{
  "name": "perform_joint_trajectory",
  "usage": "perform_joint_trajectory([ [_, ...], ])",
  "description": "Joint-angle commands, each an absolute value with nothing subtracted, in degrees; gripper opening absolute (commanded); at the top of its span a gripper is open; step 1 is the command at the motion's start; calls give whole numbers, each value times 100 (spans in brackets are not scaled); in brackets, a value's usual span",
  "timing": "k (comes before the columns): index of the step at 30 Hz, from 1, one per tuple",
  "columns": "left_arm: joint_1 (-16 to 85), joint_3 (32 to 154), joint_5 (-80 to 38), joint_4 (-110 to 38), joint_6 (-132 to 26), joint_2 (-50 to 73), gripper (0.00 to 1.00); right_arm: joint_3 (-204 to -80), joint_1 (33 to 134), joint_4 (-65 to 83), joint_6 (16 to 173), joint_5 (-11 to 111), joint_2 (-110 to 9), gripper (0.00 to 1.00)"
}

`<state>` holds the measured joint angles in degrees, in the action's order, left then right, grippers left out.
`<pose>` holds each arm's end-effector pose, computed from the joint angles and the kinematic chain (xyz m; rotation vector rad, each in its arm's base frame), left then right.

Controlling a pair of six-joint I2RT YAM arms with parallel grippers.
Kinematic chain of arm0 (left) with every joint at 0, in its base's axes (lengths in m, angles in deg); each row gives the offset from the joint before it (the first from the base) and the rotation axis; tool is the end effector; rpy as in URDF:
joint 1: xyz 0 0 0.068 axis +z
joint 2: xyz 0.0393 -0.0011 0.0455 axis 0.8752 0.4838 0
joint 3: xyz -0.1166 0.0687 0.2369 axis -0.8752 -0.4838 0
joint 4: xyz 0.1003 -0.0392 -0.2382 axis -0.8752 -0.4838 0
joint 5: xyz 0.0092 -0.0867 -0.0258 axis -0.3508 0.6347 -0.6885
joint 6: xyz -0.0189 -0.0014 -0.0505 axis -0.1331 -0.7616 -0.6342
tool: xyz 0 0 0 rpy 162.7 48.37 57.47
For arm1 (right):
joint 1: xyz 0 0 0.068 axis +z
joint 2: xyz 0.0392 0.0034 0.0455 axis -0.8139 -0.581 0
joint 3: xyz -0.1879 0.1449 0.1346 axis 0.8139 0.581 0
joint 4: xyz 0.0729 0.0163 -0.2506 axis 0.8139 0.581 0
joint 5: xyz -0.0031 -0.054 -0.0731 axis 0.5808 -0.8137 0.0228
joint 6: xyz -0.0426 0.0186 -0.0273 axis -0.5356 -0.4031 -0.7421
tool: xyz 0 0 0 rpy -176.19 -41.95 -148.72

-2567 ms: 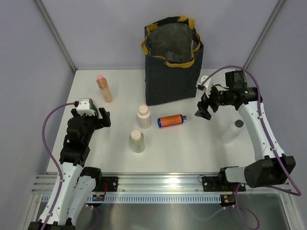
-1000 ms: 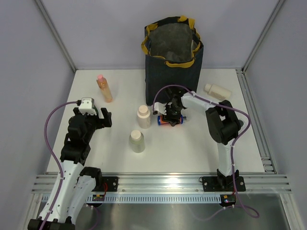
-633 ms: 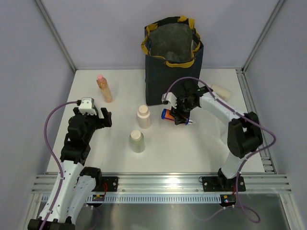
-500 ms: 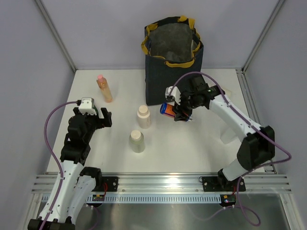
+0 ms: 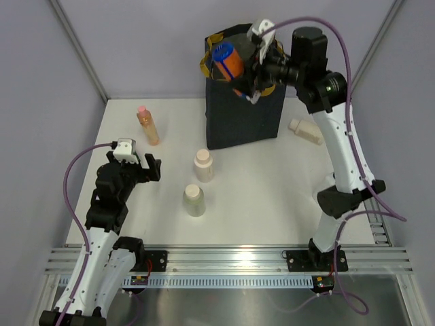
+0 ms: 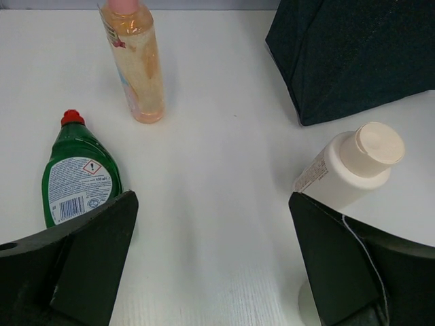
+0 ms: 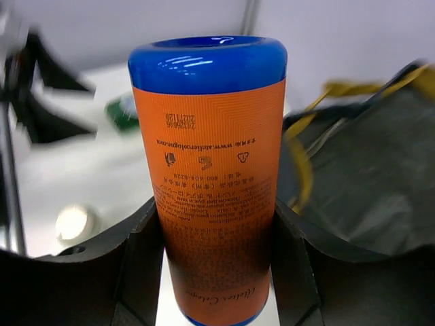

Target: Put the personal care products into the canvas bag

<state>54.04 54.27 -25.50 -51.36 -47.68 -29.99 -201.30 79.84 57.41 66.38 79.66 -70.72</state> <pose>0.1510 -0.0208 0.2933 0.0627 1.8116 -0.2147 0.2997 0.1661 0.5300 -1.1243 1.4467 0.6505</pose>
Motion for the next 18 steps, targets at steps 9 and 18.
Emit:
perform_joint_trajectory([
  [9,5386,5461,-2101,-4786,-4660,-2963,99,-21923,7611,2163,7263,4674,-9176,0],
  [18,5386,5461,-1996,-4768,-4652,-2892,99,-20720,7004,2767,6752,4814,-9353,0],
])
